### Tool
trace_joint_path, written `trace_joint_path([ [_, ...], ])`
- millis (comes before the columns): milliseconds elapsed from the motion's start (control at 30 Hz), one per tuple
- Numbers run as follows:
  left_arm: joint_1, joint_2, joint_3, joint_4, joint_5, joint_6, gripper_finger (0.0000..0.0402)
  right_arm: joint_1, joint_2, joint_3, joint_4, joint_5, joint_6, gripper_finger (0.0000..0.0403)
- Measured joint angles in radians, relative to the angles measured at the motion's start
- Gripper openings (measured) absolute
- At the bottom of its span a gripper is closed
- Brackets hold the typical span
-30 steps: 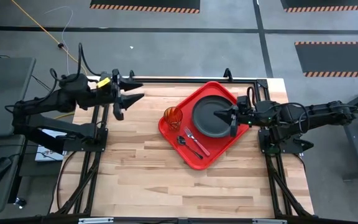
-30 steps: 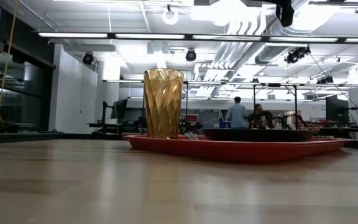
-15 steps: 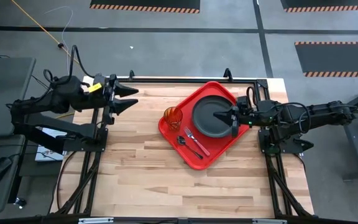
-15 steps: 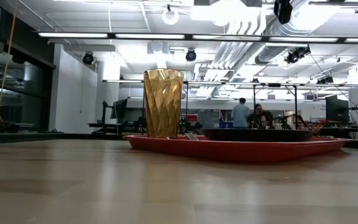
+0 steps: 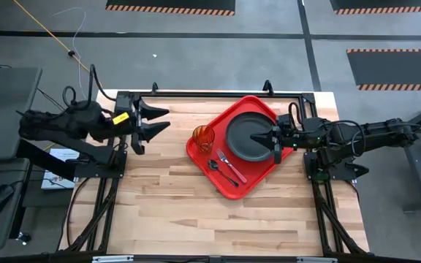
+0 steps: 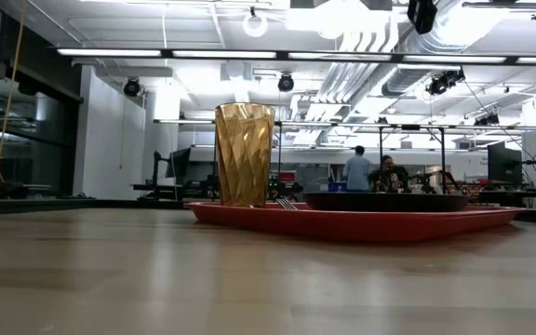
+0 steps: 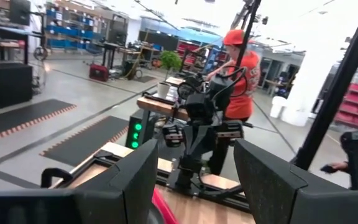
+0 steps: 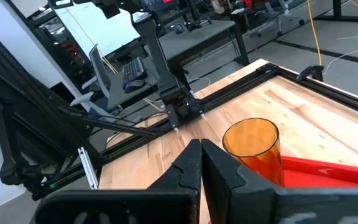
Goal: Pick and place plate/cup/fork/spoon on tray
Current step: Return to Home Position
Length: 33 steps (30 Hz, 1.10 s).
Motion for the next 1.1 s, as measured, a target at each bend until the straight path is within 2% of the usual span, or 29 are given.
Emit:
trace_joint_path([
  [200,-0.013,0.027,-0.019,0.050,-0.041,0.025,0.0200,0.000,0.000,0.000,0.001,-0.006,-0.007,0.0002],
  [300,-0.010,0.010,-0.136,0.240,-0.042,0.067,0.0200,0.000,0.000,0.000,0.001,-0.025,-0.007,0.0002],
  [433,0.059,-0.064,-0.311,0.423,-0.021,0.055,0.0200,0.000,-0.001,0.000,0.001,-0.037,-0.007,0.0002],
  [633,0.223,-0.243,-0.473,0.426,0.130,-0.085,0.0200,0.000,-0.001,0.000,0.003,-0.037,0.000,0.0002],
  [767,0.299,-0.343,-0.554,0.400,0.150,-0.118,0.0200,0.000,-0.001,0.000,0.004,-0.037,0.000,0.0002],
  [933,0.330,-0.439,-0.658,0.411,0.152,-0.180,0.0200,0.000,-0.001,0.000,0.008,-0.020,0.020,0.0002],
  [1100,0.310,-0.492,-0.752,0.435,0.152,-0.255,0.0200,0.000,-0.001,0.000,0.008,-0.018,0.026,0.0002],
])
